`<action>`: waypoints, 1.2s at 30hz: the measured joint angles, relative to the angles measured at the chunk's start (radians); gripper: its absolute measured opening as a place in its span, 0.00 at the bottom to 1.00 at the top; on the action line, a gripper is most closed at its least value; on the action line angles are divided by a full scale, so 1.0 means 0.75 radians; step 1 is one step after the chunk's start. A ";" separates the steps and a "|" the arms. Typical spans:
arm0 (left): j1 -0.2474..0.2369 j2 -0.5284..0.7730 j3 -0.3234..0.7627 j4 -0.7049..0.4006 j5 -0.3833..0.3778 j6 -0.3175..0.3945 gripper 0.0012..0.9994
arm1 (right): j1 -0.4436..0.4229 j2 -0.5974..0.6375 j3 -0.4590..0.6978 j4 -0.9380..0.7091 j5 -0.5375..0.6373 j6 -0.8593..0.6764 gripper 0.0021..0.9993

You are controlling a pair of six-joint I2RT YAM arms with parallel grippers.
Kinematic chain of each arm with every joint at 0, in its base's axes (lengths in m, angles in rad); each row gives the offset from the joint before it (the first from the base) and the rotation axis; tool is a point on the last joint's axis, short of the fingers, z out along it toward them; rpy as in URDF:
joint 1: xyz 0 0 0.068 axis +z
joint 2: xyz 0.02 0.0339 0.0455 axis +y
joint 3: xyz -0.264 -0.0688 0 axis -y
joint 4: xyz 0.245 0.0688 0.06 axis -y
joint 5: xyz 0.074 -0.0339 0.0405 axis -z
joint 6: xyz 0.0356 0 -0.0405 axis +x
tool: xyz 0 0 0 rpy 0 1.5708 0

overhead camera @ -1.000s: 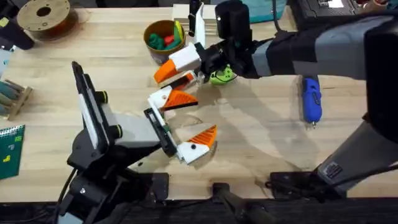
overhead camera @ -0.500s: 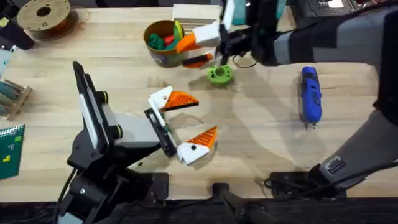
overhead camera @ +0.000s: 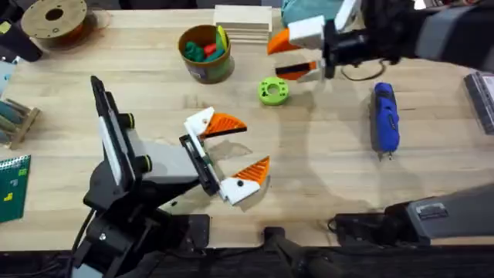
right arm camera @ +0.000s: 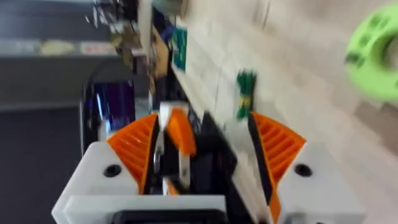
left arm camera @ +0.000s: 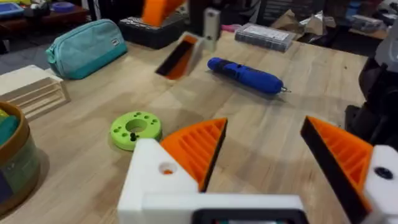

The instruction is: Pick up the gripper from the table and insert it into the empty holder that is missing its gripper. Then pick up a screw, insert it into the mounting hole, and use the screwdriver to tighten it. Finally, clean up the table by picking up the vegetable and placing it into the bucket.

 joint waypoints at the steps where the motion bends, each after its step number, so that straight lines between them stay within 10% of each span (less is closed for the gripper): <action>1: 0.000 0.000 0.000 0.000 0.000 0.000 0.99 | 0.002 -0.042 0.001 -0.099 0.008 -0.066 0.81; 6: 0.000 0.000 0.000 0.000 0.000 0.000 0.99 | 0.047 -0.169 0.002 -0.518 -0.021 -0.393 0.81; 14: 0.000 0.000 0.000 0.000 0.000 0.000 0.99 | 0.157 -0.016 -0.126 -0.487 -0.265 -0.624 0.81; 36: 0.000 0.000 0.000 0.000 0.000 0.000 0.99 | 0.376 0.074 -0.142 -0.110 -0.366 -0.319 0.66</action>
